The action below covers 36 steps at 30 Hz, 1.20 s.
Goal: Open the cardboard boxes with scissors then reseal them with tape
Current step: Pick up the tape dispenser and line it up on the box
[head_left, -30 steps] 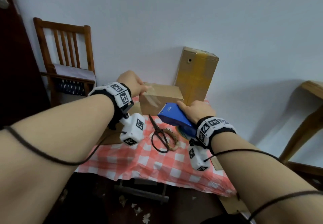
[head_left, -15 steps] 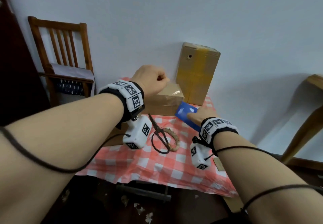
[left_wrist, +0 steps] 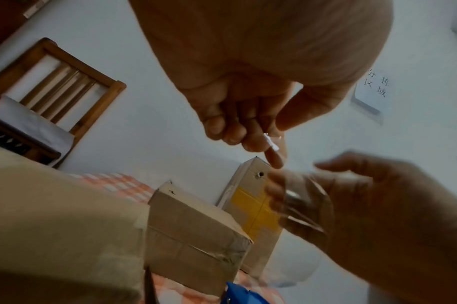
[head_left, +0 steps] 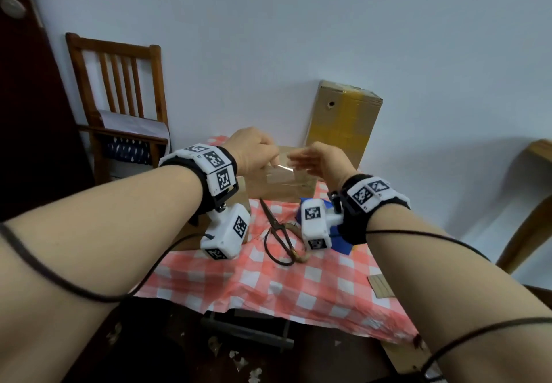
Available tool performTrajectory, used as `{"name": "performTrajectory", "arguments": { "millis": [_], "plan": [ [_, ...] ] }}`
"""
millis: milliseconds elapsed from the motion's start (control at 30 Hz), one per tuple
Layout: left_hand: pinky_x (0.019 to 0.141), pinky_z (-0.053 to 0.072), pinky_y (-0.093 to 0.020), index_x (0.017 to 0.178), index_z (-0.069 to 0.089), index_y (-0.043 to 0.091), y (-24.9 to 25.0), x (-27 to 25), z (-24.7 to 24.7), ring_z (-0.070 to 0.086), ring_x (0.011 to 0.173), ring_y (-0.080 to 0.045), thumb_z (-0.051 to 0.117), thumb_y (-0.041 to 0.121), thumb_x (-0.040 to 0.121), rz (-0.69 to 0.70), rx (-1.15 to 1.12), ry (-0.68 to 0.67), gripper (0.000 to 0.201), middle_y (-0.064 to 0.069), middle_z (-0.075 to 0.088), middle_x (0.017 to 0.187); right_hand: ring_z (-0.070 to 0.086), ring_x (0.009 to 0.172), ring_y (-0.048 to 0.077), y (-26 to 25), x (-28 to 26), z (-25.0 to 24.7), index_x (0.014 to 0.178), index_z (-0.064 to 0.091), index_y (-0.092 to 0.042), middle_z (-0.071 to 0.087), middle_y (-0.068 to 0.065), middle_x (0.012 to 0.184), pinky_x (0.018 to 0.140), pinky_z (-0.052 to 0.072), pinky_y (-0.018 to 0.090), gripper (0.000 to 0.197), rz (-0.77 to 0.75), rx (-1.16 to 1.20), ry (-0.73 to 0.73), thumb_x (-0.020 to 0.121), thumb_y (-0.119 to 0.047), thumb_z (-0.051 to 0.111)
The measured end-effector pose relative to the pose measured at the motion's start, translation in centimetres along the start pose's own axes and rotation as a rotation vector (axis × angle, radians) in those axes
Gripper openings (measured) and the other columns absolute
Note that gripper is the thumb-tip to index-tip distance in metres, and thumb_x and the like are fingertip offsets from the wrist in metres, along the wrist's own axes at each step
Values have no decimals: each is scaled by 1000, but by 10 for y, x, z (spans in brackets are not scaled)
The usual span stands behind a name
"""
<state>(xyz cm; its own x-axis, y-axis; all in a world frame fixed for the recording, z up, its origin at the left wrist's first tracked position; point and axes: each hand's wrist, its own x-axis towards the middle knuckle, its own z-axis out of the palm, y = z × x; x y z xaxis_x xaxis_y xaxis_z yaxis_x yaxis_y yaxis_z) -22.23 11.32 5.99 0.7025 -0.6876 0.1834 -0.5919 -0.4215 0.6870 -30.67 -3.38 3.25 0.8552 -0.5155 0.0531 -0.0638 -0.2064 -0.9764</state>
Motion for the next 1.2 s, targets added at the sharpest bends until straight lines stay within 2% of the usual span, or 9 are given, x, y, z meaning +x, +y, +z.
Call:
{"name": "performTrajectory", "arguments": {
  "millis": [167,300,467,667,767,833,900,1033,1200],
  "plan": [
    [71,45,-28,65,67,21,-11,-13,-15,56,72,-17,55,16,87,-33,-9,-3,26,1,61,65,57,57,3,-29,-8,31,78,70,-3,67,-1,64,63,47,12,15,-153,-146,-81,76,-17,77],
    [65,42,-26,64,68,23,-22,-27,-32,52,63,-14,53,7,84,-81,-86,5,30,1,62,63,55,61,8,-37,-10,50,82,69,7,64,-1,61,64,48,15,23,-218,-254,-77,77,-14,77],
    [48,27,-23,108,68,1,-37,-40,-56,42,56,-15,44,8,94,-244,-305,-44,28,-6,64,82,56,63,10,-47,-12,82,91,67,10,63,0,65,70,49,21,22,-273,-323,-73,83,-11,72],
    [43,38,-21,147,26,4,-90,-47,-88,59,99,-40,37,1,98,-411,-264,147,50,-25,52,133,56,55,0,-51,-7,112,83,68,-2,63,-2,65,58,45,8,9,-298,-208,-45,86,-11,69],
    [61,44,-25,142,37,2,-109,-51,-94,52,119,-39,36,-5,91,-384,-461,92,52,-23,55,130,56,62,9,-55,3,125,75,67,-9,65,-6,59,71,50,19,11,-233,-80,-83,85,-14,70],
    [68,38,-32,133,45,-3,-110,-57,-93,59,103,-29,28,-4,81,-408,-693,33,54,-20,66,104,57,60,10,-53,7,143,77,68,-10,65,-8,57,73,49,26,10,-143,4,-131,84,-16,71],
    [62,34,-30,121,51,-3,-111,-61,-93,64,77,-24,28,9,83,-442,-802,-38,46,-17,69,78,55,54,5,-50,11,158,79,69,-12,64,-8,58,63,43,24,11,-72,10,-128,84,-21,72],
    [48,41,-20,106,57,3,-127,-67,-92,67,69,-27,37,39,94,-515,-771,-80,42,-16,68,76,50,42,0,-41,22,170,83,67,-12,60,-11,48,42,33,16,16,-1,-23,-97,85,-27,70],
    [59,41,-24,105,56,8,-145,-67,-86,71,68,-20,57,24,91,-507,-698,-18,21,-7,73,73,52,40,0,-29,33,178,87,64,-10,55,-11,42,34,31,12,13,64,-48,-116,87,-22,69]
  ]
}}
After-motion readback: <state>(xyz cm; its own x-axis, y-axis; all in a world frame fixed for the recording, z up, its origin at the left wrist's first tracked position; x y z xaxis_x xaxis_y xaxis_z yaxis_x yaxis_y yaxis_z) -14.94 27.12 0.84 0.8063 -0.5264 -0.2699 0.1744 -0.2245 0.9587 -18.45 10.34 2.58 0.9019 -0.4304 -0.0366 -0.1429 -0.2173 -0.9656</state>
